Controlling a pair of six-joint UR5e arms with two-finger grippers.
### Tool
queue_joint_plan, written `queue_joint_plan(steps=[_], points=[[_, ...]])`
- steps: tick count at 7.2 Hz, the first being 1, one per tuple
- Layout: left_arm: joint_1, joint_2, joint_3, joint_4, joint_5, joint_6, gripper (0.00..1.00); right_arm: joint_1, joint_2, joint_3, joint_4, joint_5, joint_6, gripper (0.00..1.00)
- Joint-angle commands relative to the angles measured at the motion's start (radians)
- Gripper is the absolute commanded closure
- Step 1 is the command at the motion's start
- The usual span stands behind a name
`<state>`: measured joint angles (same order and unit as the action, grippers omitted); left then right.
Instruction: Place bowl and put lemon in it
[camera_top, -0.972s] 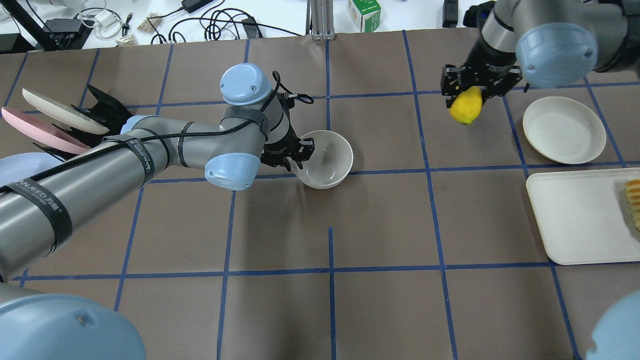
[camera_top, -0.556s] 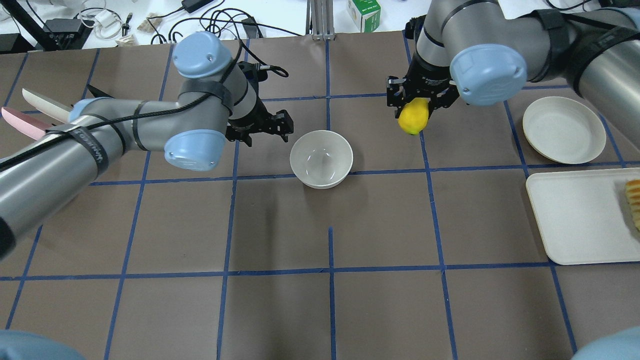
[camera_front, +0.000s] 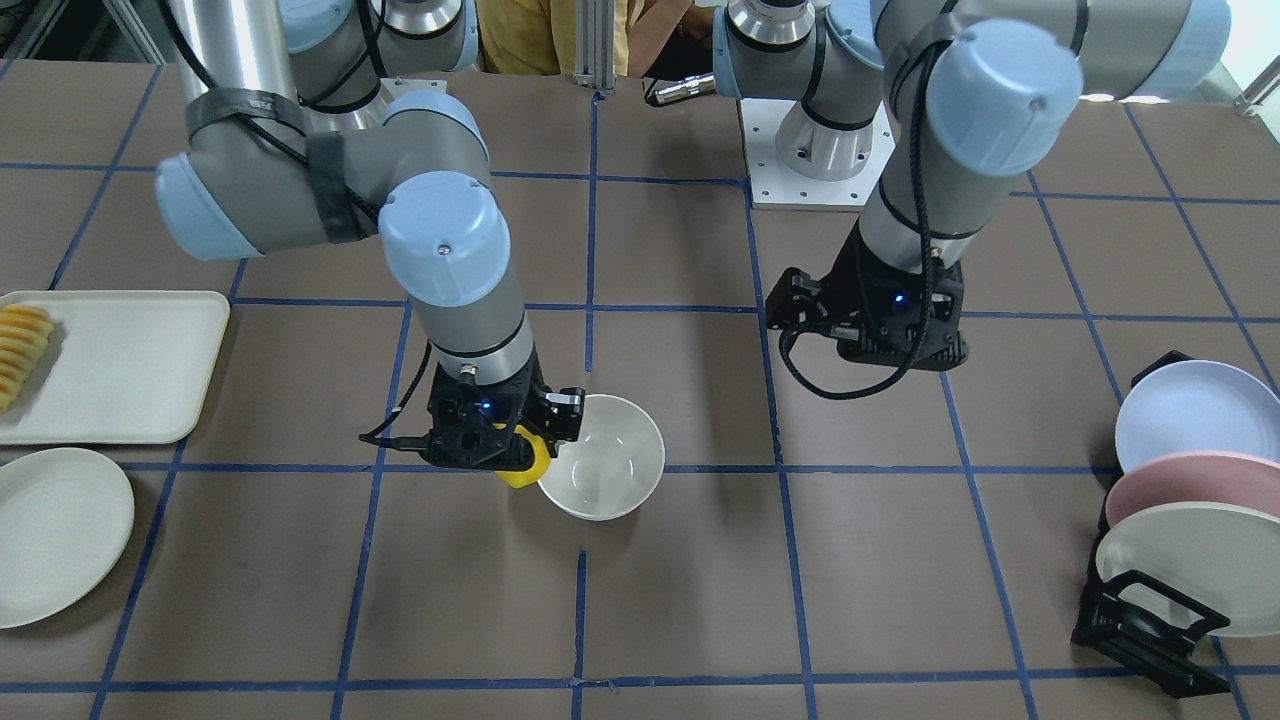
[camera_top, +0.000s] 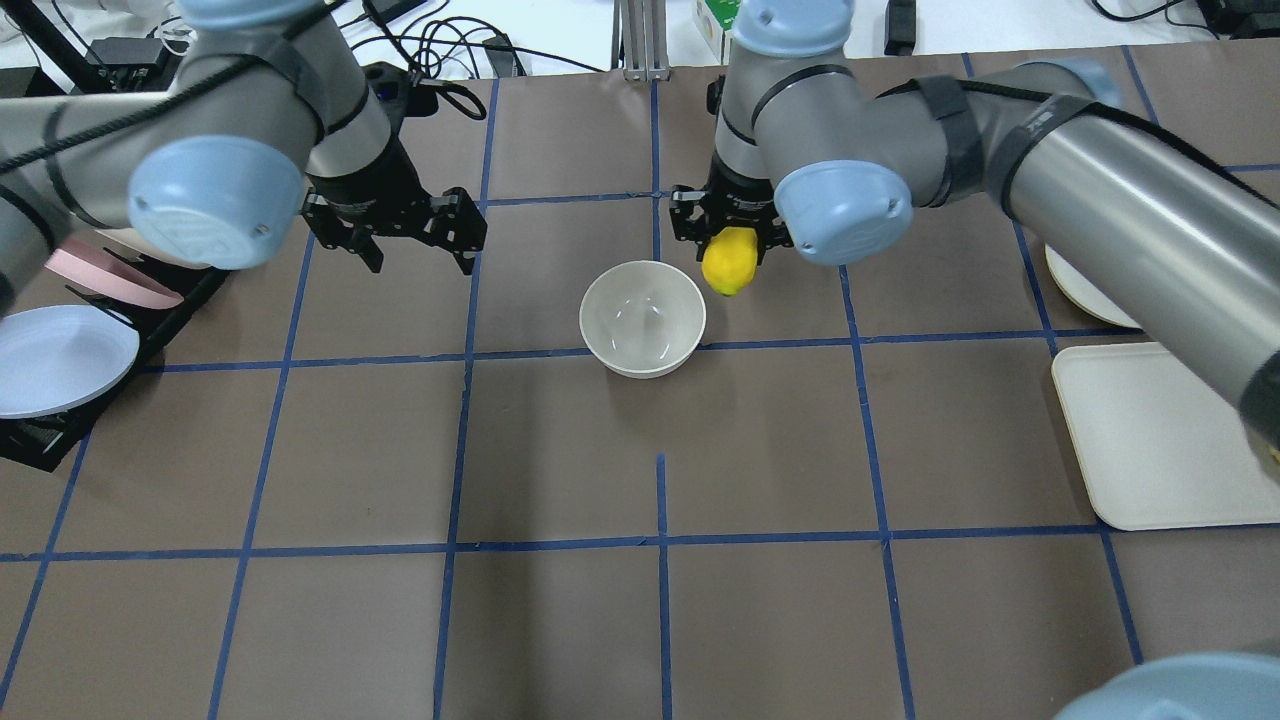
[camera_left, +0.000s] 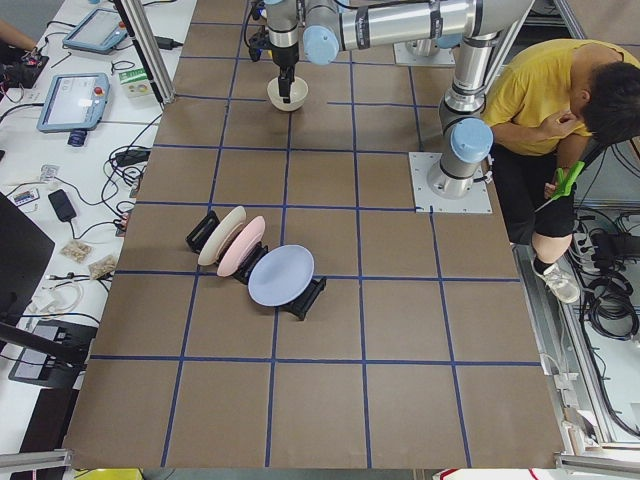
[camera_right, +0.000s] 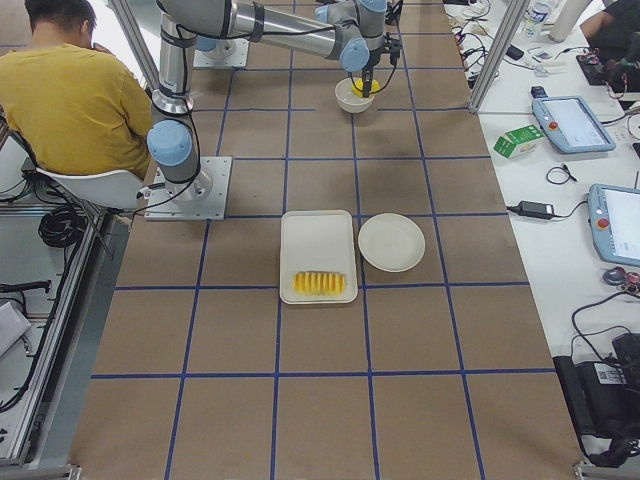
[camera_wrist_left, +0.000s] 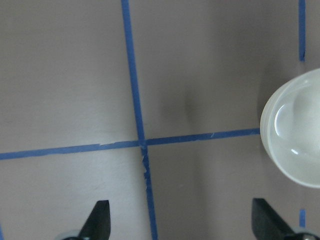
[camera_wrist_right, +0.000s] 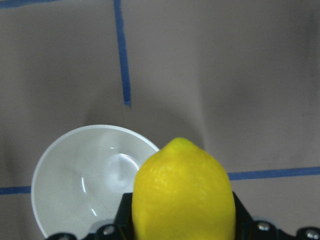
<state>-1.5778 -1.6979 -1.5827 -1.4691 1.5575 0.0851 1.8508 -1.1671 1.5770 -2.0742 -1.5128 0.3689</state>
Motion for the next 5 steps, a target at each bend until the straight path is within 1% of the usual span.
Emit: queue_joint_plan(steps=[1,2,5], points=[[0.007,0.04,0.09,-0.12,-0.025,-0.008,0.0,0.076,0.068,0.001,-0.084,-0.001,0.112,1.0],[0.008,0.04,0.087,-0.117,-0.027,-0.017,0.0,0.1,0.09,0.002,-0.119,0.0,0.14,1.0],[0.015,0.038,0.084,-0.123,-0.027,-0.024,0.0,0.11,0.136,0.011,-0.122,-0.001,0.146,1.0]])
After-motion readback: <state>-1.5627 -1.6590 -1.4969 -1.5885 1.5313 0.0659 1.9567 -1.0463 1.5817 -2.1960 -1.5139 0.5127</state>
